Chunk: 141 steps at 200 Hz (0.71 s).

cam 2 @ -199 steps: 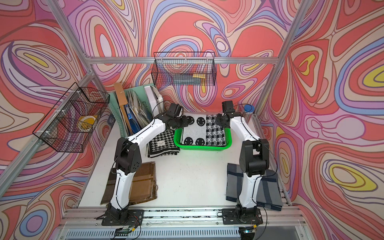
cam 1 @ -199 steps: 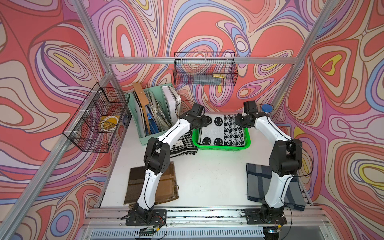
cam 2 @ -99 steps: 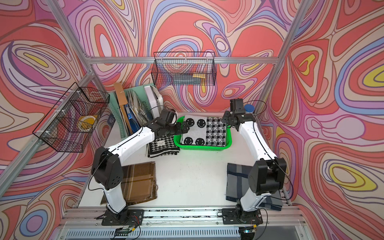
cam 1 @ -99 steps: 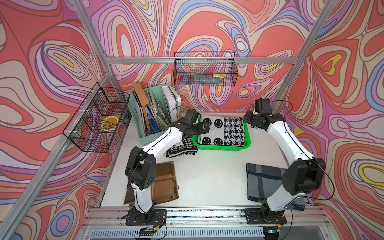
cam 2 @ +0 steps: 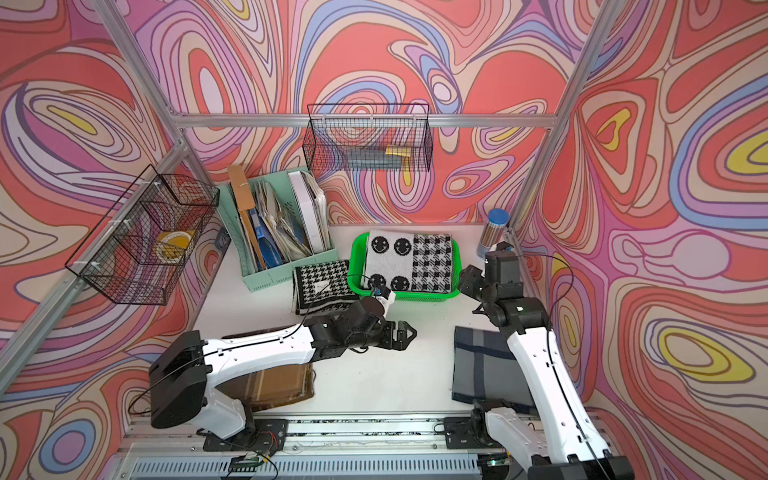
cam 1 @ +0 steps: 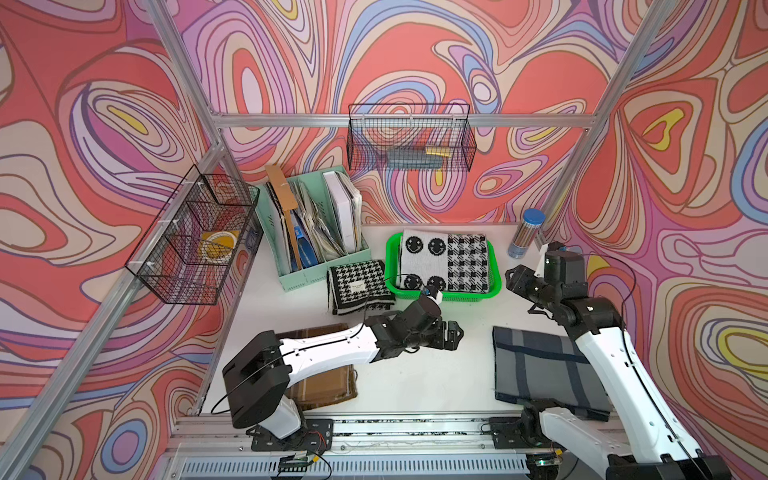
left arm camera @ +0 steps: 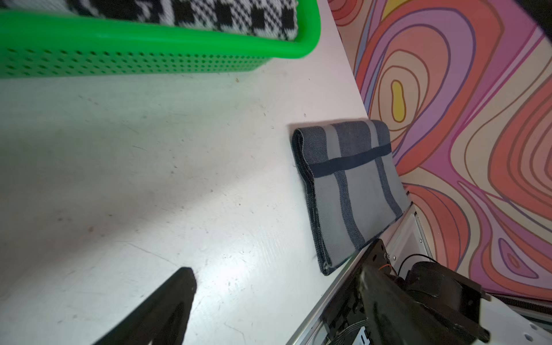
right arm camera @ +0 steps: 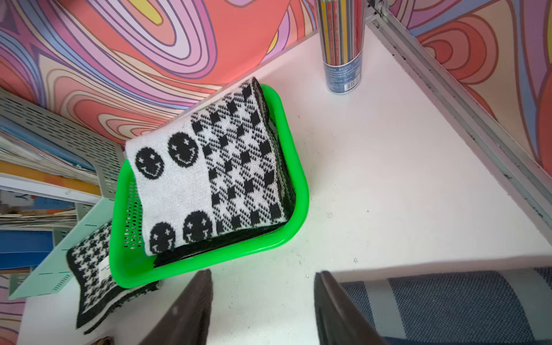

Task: Put the folded scarf in the basket
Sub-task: Move the scarf to the center of the board.

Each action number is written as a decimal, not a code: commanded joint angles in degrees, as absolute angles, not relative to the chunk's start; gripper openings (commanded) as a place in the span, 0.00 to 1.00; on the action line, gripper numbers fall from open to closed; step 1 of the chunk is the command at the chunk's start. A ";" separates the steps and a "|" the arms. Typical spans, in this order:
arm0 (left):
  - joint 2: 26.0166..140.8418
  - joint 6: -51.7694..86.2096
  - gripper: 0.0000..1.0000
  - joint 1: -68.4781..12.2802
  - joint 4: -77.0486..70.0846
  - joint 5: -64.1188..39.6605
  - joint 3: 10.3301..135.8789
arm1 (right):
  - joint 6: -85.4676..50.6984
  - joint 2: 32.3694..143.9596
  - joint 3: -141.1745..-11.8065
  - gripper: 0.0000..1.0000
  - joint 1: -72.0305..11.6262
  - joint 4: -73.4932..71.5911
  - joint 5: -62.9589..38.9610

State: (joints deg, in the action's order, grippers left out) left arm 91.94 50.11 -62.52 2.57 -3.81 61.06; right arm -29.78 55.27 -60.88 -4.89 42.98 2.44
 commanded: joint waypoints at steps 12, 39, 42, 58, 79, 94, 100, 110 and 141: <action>99.96 56.01 0.91 -67.25 -3.41 -1.55 65.40 | -33.93 48.81 -58.53 0.56 -4.66 47.64 2.17; 107.81 57.49 0.90 -70.18 -3.41 -1.47 71.52 | -35.87 45.73 -57.01 0.55 -4.74 50.29 2.09; 108.64 57.55 0.90 -70.43 -3.24 -1.58 72.33 | -35.99 45.45 -56.91 0.55 -4.70 50.66 2.18; 113.05 57.61 0.89 -71.45 -1.61 -1.85 76.90 | -36.92 43.32 -55.89 0.54 -4.69 51.96 3.17; 117.73 58.81 0.86 -72.11 -0.53 -1.60 80.63 | -37.91 40.06 -54.18 0.54 -4.71 52.83 4.07; 120.94 61.13 0.83 -72.25 -1.53 -2.26 82.08 | -38.58 37.61 -52.63 0.54 -4.67 52.70 3.99; 122.23 61.63 0.82 -72.24 -1.48 -2.46 82.89 | -38.88 36.85 -52.12 0.54 -4.71 52.80 4.20; 124.08 62.20 0.80 -72.25 -0.95 -2.81 84.46 | -39.17 35.85 -51.67 0.54 -4.74 53.04 4.52; 128.39 63.12 0.74 -72.37 0.17 -2.18 89.14 | -38.95 34.84 -51.73 0.54 -4.69 54.82 5.87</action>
State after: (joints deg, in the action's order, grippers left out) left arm 125.67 61.12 -72.31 -1.21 -2.79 85.52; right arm -38.39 35.44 -52.10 -4.91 53.01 3.95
